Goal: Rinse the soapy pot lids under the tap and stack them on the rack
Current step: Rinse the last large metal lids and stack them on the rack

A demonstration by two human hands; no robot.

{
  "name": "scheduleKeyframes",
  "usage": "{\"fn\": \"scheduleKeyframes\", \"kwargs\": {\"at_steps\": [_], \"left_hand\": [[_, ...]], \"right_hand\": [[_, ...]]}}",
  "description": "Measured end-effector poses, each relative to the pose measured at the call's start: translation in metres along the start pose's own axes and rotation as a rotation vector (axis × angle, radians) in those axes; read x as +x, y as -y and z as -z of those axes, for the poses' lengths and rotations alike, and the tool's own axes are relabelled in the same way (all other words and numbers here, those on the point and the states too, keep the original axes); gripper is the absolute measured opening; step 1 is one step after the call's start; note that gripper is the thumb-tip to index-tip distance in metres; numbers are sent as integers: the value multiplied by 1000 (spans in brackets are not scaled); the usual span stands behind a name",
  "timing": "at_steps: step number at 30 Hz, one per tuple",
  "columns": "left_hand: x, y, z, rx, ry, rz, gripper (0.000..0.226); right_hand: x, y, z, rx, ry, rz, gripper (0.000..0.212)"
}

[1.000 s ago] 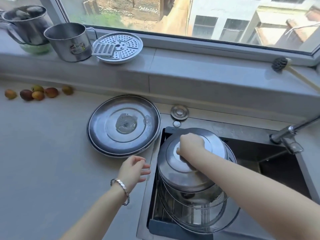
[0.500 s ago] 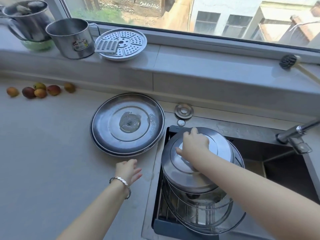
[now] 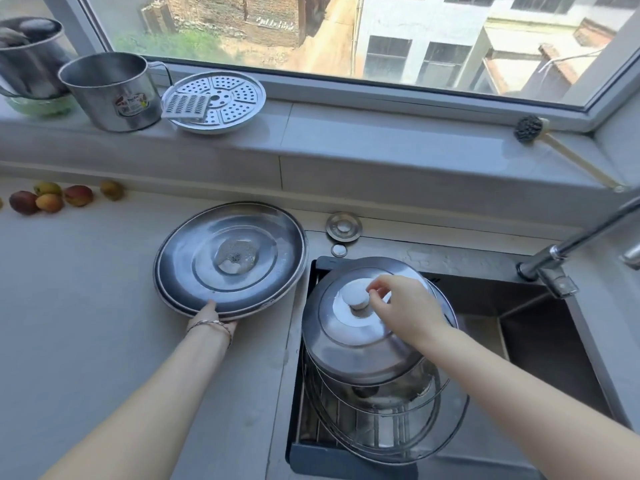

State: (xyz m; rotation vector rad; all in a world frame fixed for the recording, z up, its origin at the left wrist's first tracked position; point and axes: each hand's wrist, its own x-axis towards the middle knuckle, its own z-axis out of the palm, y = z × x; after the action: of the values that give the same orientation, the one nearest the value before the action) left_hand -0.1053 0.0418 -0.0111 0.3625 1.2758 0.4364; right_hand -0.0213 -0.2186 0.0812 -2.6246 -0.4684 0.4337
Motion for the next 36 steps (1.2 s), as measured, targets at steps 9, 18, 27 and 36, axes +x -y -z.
{"fn": "scheduleKeyframes", "kwargs": {"at_steps": [9,18,27,36], "left_hand": [[-103,3,-1,205,261,-152,12],[-212,83,-7,731,443,-240,4],[-243,206,-34,762,305,-69,40],[-264,255,-64,924,51,-577,42]], "right_hand": [[-16,-47,51,573,-39,-179,26],[-51,-139,101,1081,-64,-467,50],[-95,-272,103,930,-194,-479,29],[-42,-330,136,836,64,-643,56]]}}
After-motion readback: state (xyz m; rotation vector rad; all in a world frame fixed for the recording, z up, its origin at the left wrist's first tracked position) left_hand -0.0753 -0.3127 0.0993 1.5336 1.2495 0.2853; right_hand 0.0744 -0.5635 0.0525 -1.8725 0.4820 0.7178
